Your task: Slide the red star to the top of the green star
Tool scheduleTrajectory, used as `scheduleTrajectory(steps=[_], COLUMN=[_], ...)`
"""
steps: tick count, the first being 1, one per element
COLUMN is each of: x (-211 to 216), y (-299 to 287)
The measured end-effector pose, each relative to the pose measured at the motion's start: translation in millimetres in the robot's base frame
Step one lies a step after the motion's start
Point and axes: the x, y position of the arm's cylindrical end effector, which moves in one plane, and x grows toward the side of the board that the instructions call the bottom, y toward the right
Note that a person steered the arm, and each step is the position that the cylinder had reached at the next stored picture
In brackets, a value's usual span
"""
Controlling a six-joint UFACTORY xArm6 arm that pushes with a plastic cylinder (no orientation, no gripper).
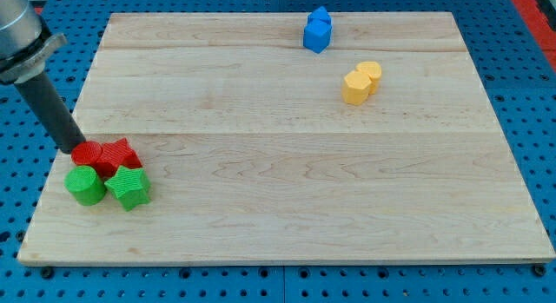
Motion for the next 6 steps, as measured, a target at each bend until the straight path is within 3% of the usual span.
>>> scheduleTrajectory(steps=[1,2,3,4,5,6], x=[-29.7,16.1,36.1,26.1,43.7,121.0], y=[21.3,59.8,61.5,107.4,174.4,195.2])
